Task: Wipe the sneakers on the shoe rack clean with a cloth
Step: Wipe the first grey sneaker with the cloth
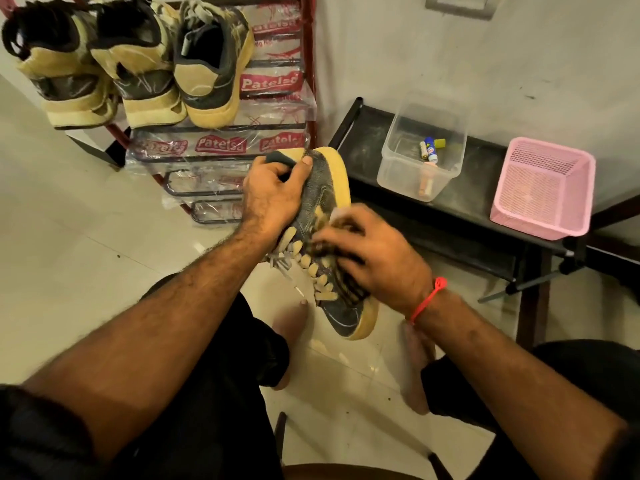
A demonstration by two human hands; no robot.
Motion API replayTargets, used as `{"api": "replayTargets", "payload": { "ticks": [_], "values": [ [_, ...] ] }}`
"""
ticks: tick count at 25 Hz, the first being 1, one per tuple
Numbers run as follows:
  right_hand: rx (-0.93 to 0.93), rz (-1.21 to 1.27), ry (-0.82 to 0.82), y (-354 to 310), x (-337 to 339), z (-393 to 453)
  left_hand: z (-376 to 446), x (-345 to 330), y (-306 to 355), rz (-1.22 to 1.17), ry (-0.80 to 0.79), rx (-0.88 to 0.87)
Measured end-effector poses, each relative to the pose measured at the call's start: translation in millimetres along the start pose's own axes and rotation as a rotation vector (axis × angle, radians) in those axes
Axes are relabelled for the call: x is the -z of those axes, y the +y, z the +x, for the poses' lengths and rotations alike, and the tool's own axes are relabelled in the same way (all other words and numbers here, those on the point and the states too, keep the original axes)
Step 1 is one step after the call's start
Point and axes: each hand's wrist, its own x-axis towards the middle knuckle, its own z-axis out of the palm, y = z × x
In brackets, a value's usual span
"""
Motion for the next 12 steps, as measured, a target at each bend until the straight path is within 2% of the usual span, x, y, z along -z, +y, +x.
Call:
{"api": "replayTargets", "payload": {
  "ticks": [2,4,6,9,10,12],
  "values": [
    [-0.09,-0.04,0.129,11.1,9.6,21.0,-4.6,-9.9,1.3,0.027,-0.057,-0.057],
    [-0.114,-0.044,0.126,15.9,12.6,28.3,-4.8,-11.6,4.6,0.021,-0.081,-0.027],
    [-0.089,-0.01,-0.018,11.9,9.3,13.1,3.0,-4.5,1.5,-0.003,-0.044,0.079],
    [0.008,0.014,-0.338,-0.1,11.0,-18.3,15.6,10.5,-11.8,0.008,0.0,0.135],
    [0.017,0.012,-0.397,0.5,13.3,-23.2,17.8,14.0,-14.4,0.009,0.002,0.149],
    [0.011,0.02,-0.359,3.0,17.1,-21.1,16.4,15.1,-13.1,0.007,-0.02,0.16]
  ]
}}
